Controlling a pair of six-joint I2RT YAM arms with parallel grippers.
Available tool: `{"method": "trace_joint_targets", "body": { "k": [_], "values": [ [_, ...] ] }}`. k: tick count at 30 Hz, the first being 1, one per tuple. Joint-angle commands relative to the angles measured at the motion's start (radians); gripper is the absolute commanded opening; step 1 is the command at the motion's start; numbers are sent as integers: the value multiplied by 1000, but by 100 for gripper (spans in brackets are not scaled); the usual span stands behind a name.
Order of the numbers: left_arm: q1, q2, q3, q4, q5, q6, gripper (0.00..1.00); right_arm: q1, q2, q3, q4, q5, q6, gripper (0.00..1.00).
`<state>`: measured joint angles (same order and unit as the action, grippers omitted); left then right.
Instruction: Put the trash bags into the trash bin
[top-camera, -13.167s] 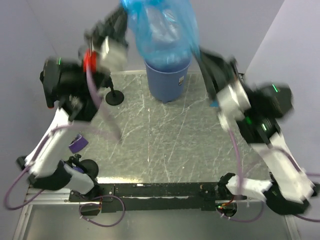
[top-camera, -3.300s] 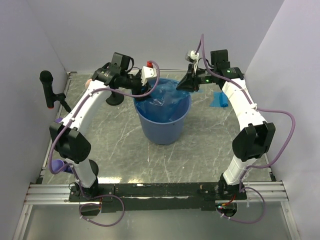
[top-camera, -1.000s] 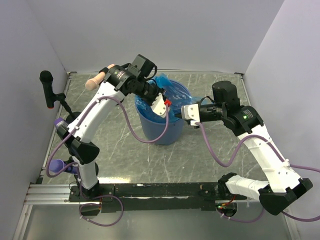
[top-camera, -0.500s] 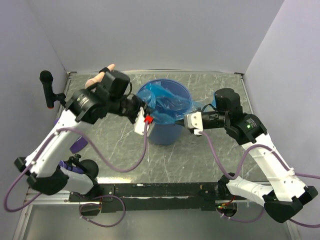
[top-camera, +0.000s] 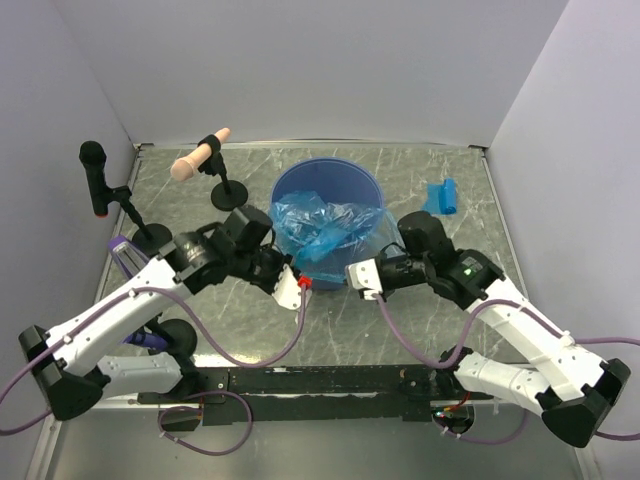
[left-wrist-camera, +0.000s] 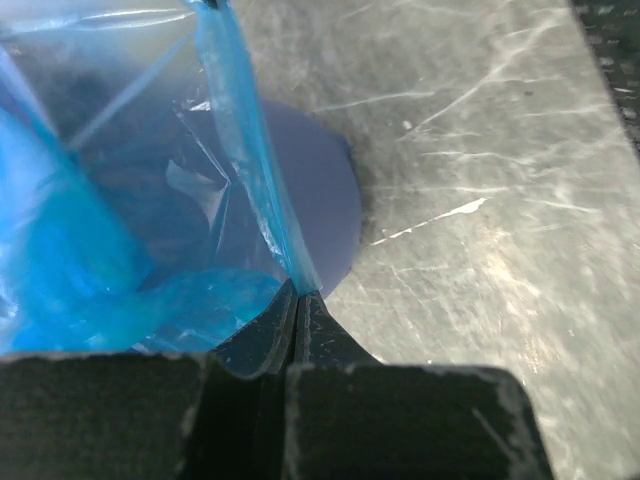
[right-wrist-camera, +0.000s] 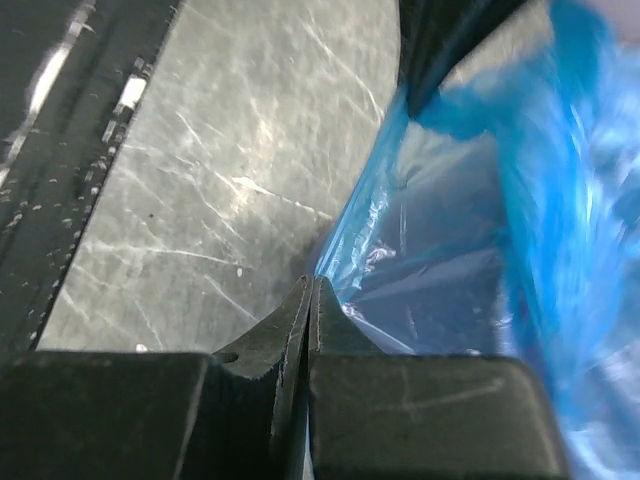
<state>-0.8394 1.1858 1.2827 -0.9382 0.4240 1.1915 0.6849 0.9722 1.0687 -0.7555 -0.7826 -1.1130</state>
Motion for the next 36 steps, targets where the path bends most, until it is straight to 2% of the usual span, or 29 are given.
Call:
{"method": "trace_joint_targets", "body": {
  "k": [1, 6, 8, 10, 13, 14, 17, 20, 23, 26, 29, 30, 32, 36],
  "values": [
    [0, -93, -164, 237, -186, -102, 1, 13, -23, -126, 213, 171, 160, 0],
    [0, -158, -359, 456, -373, -245, 3, 16, -35, -234, 384, 290, 275, 0],
    [0, -190, -397, 522, -401, -318, 15, 16, -49, -266, 424, 299, 286, 0],
    [0, -224, -430, 562, -410, -374, 36, 16, -50, -285, 424, 296, 286, 1],
    [0, -255, -435, 507, -366, -441, 52, 16, -73, -265, 328, 241, 283, 18],
    [0, -276, -416, 456, -325, -472, 54, 16, -99, -251, 273, 218, 288, 20],
    [0, -366, -385, 360, -190, -518, 56, 15, -212, -237, 220, 223, 332, 24],
    [0, -468, -393, 360, -154, -585, 52, 15, -323, -213, 141, 266, 328, 25],
    [0, -555, -440, 455, -204, -616, 50, 15, -406, -182, 79, 290, 338, 25],
    [0, -586, -485, 606, -197, -592, 52, 15, -443, -176, 97, 365, 389, 25],
    [-3, -510, -459, 691, -148, -599, 60, 12, -451, -196, 156, 503, 426, 39],
    [-4, -470, -442, 687, -136, -604, 68, 4, -449, -205, 179, 528, 433, 49],
    [-13, -402, -405, 676, -111, -609, 70, -22, -432, -222, 205, 551, 452, 61],
    [-44, -339, -408, 745, -126, -625, 71, -97, -362, -184, 200, 534, 492, 64]
  ]
}}
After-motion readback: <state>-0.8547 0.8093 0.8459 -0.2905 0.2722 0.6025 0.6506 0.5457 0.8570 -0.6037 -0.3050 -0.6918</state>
